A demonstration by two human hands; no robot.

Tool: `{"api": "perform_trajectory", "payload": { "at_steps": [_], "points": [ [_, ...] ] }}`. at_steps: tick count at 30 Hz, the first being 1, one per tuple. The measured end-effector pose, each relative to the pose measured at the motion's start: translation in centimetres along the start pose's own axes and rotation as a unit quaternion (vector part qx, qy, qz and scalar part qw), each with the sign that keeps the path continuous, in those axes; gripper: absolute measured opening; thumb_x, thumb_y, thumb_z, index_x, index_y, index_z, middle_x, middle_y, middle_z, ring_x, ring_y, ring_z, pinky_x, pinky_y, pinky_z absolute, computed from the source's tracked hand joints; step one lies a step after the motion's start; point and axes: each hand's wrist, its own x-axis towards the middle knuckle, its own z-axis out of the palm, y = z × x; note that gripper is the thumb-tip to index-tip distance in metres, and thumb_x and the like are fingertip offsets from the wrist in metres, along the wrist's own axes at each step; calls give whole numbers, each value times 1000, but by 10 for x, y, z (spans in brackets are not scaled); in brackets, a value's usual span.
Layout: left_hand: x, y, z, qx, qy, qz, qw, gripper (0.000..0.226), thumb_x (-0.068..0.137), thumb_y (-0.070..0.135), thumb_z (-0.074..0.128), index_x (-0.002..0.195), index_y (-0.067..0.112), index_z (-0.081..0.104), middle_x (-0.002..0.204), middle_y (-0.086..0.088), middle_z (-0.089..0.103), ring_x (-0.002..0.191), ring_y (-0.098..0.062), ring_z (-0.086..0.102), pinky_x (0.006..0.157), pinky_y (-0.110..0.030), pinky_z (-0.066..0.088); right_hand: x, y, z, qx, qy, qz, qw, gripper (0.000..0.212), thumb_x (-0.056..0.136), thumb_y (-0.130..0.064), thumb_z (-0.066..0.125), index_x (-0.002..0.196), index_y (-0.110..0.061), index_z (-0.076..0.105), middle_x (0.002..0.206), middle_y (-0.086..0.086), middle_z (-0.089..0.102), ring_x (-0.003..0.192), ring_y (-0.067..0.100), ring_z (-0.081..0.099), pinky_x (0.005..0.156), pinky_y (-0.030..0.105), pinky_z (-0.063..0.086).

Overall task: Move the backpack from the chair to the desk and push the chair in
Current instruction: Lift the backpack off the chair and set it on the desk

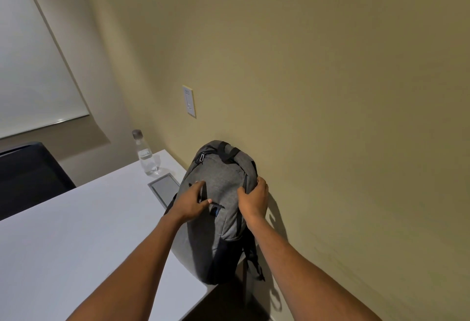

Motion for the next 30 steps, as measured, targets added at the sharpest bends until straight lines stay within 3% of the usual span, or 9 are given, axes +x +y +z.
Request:
{"api": "perform_trajectory", "payload": {
  "at_steps": [8, 16, 23, 30],
  "points": [
    [-62, 8, -6, 24, 6, 2, 1000, 76, 102, 31, 64, 163, 12, 23, 171, -15, 25, 153, -35, 35, 125, -47, 30, -53, 1, -32, -84, -36, -18, 996, 75, 95, -26, 71, 160, -8, 36, 161, 11, 43, 146, 33, 47, 118, 46, 47],
    [-177, 14, 13, 38, 32, 21, 999, 77, 104, 35, 59, 164, 11, 18, 173, -13, 21, 159, -32, 25, 129, -43, 24, -161, 22, -78, -232, -76, -39, 969, 82, 97, -38, 68, 162, -8, 30, 169, 11, 35, 154, 31, 37, 126, 44, 35],
    [-241, 5, 57, 39, 5, -5, 999, 78, 103, 38, 60, 164, 15, 18, 174, -11, 21, 158, -32, 27, 129, -48, 26, -226, 63, -98, -253, -87, -27, 963, 76, 99, -40, 65, 161, -9, 33, 165, 11, 39, 152, 29, 41, 123, 38, 37],
    [-298, -4, 104, 30, 17, -33, 999, 79, 102, 42, 60, 165, 24, 17, 174, -5, 22, 158, -29, 28, 127, -45, 29, -286, 103, -104, -255, -120, -15, 959, 88, 99, -45, 64, 168, -16, 20, 176, 7, 23, 162, 27, 25, 132, 41, 26]
  ]
}}
